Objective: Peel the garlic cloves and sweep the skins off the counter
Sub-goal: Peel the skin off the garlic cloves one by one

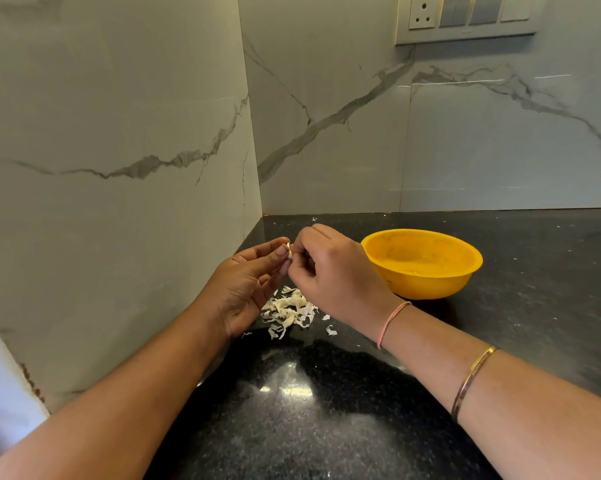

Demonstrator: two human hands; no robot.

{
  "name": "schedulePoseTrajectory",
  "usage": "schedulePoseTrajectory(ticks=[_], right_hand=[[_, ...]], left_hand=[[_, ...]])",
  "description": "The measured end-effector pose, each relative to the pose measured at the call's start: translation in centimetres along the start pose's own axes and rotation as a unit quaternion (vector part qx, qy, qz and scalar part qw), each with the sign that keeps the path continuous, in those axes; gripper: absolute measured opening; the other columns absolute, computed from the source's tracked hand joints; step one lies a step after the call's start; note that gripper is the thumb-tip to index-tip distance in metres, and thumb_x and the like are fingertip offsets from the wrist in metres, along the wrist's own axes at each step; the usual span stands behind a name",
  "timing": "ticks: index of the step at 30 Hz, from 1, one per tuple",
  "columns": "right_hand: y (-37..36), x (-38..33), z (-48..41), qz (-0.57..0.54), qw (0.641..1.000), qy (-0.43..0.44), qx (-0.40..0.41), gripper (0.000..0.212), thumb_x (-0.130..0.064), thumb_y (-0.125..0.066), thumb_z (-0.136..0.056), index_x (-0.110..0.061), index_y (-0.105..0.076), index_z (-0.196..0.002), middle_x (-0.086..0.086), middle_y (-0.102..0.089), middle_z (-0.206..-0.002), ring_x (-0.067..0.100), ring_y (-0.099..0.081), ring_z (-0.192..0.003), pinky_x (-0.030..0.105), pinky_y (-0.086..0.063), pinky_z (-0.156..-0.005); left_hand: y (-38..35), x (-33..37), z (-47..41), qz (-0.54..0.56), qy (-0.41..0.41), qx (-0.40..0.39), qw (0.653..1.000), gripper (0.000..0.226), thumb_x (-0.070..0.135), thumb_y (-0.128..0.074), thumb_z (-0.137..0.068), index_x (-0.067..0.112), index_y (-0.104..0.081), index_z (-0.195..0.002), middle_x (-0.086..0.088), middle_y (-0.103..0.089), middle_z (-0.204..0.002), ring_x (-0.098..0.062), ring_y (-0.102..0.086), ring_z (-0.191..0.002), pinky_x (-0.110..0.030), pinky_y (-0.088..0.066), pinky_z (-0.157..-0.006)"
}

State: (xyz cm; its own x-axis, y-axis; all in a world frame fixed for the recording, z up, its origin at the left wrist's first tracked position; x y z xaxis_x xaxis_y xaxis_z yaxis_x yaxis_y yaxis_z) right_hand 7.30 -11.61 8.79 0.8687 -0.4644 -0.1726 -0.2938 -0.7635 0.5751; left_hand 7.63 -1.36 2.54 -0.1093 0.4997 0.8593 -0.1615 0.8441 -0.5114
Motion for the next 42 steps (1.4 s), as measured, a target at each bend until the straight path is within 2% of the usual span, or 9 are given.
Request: schedulePoseTrajectory(ticks=[2,12,16,19,23,26,30,38,42], right_hand=[[0.1,0.2,0.0,-0.007,1.000,-0.004,0.002,0.010,-0.011,-0.052,-0.081,-0.006,-0.057,-0.074,0.006,-0.054,-0.067,0.015,-0.042,-0.057,0.011,-0.020,-0.050],[1.3,1.2,-0.2,-0.026,0.998,-0.031,0.039,0.008,-0.007,-0.052,-0.083,-0.005,-0.058,-0.078,0.004,-0.053,-0.071,0.016,-0.046,-0.062,0.013,-0.026,-0.051],[2.5,1.7,-0.4,-0.016,0.996,-0.052,0.076,0.005,-0.004,-0.054,-0.083,-0.003,-0.059,-0.081,0.003,-0.051,-0.074,0.015,-0.046,-0.064,0.010,-0.027,-0.053],[2.1,1.7,-0.3,-0.010,0.997,-0.064,0.046,0.005,-0.006,-0.057,-0.085,-0.005,-0.059,-0.080,0.000,-0.049,-0.073,0.015,-0.045,-0.064,0.010,-0.024,-0.053],[0.0,2.0,0.0,0.001,0.996,-0.078,-0.034,0.018,-0.021,-0.057,-0.089,-0.016,-0.050,-0.074,0.000,-0.050,-0.071,0.014,-0.045,-0.065,0.014,-0.026,-0.052],[-1.0,2.1,0.3,0.005,0.994,-0.076,-0.076,0.009,-0.012,-0.055,-0.088,-0.016,-0.050,-0.082,-0.001,-0.049,-0.082,0.015,-0.047,-0.073,0.015,-0.029,-0.056],[-0.9,2.1,0.4,-0.030,0.993,-0.088,-0.066,0.016,-0.006,-0.054,-0.087,-0.012,-0.061,-0.099,0.002,-0.055,-0.096,0.015,-0.055,-0.079,0.025,-0.047,-0.066],[-0.6,1.3,0.3,-0.050,0.996,-0.060,-0.033,0.009,-0.012,-0.059,-0.087,-0.008,-0.067,-0.088,0.004,-0.058,-0.084,0.016,-0.055,-0.072,0.025,-0.046,-0.059],[-0.3,1.0,0.1,-0.034,0.998,-0.040,-0.027,0.009,-0.011,-0.058,-0.087,-0.006,-0.065,-0.088,0.005,-0.058,-0.085,0.017,-0.054,-0.070,0.019,-0.039,-0.055]], left_hand=[[0.0,-0.1,0.1,-0.004,0.003,-0.001,1.000,0.020,-0.003,-0.057,-0.079,0.001,-0.063,-0.097,-0.006,-0.070,-0.071,-0.007,-0.067,-0.060,-0.013,-0.054,-0.054],[-0.5,0.1,0.3,-0.057,0.001,-0.014,0.998,0.029,0.003,-0.063,-0.064,0.005,-0.067,-0.092,-0.006,-0.070,-0.075,-0.007,-0.066,-0.062,-0.012,-0.053,-0.055],[-0.3,0.0,0.3,-0.081,-0.003,-0.012,0.997,0.026,-0.003,-0.061,-0.072,0.006,-0.065,-0.096,-0.007,-0.073,-0.081,-0.012,-0.069,-0.067,-0.016,-0.056,-0.059],[0.2,0.2,0.0,-0.060,-0.010,0.003,0.998,0.027,-0.008,-0.055,-0.081,0.005,-0.062,-0.104,-0.011,-0.071,-0.093,-0.014,-0.070,-0.070,-0.020,-0.058,-0.064],[0.5,0.4,-0.2,-0.047,-0.020,0.014,0.999,0.022,-0.006,-0.053,-0.086,0.004,-0.062,-0.102,-0.009,-0.070,-0.091,-0.011,-0.069,-0.069,-0.021,-0.057,-0.068],[0.9,0.5,-0.3,-0.052,-0.026,0.026,0.998,0.018,-0.002,-0.054,-0.087,0.007,-0.063,-0.100,-0.004,-0.072,-0.085,-0.009,-0.069,-0.070,-0.020,-0.057,-0.066],[0.9,0.5,-0.4,-0.040,-0.029,0.025,0.998,0.018,-0.003,-0.054,-0.085,0.005,-0.063,-0.098,-0.005,-0.072,-0.080,-0.009,-0.069,-0.069,-0.019,-0.056,-0.069],[0.3,0.4,-0.1,-0.023,-0.022,0.012,0.999,0.018,-0.008,-0.050,-0.087,0.002,-0.063,-0.095,-0.009,-0.068,-0.081,-0.010,-0.068,-0.065,-0.019,-0.055,-0.071],[0.1,0.3,0.0,-0.007,-0.014,0.006,1.000,0.018,-0.007,-0.049,-0.087,0.000,-0.062,-0.097,-0.008,-0.069,-0.076,-0.010,-0.068,-0.064,-0.018,-0.055,-0.069]])
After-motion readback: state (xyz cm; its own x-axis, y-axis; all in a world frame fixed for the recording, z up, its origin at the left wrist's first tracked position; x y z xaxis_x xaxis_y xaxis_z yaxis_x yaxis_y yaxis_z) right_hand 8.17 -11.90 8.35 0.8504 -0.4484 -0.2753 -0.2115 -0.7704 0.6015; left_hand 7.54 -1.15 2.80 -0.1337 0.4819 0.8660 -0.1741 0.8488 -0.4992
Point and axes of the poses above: each hand's wrist, its own z-axis away from the middle knuckle, its own y-axis out of the back of the hand, x = y × z, the point moved 9 cm from there along -z, towards the middle knuckle
